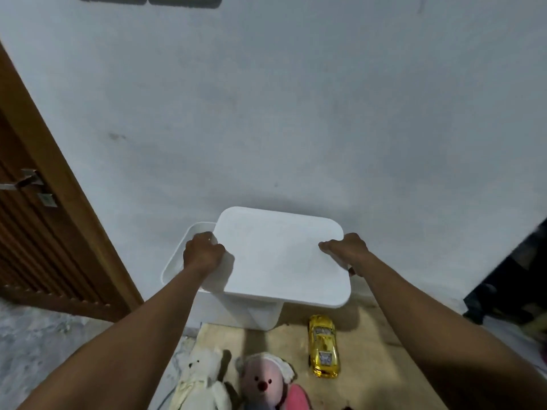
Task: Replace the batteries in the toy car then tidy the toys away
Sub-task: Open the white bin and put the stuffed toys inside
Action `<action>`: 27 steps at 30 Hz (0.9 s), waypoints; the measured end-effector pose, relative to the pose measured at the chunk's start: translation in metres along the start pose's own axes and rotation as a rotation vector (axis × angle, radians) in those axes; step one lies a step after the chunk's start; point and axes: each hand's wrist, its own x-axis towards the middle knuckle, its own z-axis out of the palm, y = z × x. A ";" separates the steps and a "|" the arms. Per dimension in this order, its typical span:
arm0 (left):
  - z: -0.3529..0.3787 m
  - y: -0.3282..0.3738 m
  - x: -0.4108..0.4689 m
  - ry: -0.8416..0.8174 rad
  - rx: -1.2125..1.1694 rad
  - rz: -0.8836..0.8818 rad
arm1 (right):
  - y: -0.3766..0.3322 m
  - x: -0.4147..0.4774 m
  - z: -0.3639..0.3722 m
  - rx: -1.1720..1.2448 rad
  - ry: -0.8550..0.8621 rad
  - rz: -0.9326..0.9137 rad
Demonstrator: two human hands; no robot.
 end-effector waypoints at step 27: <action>0.332 0.128 -0.264 -0.515 0.010 -0.349 | 0.385 0.014 -0.196 -0.064 0.077 0.330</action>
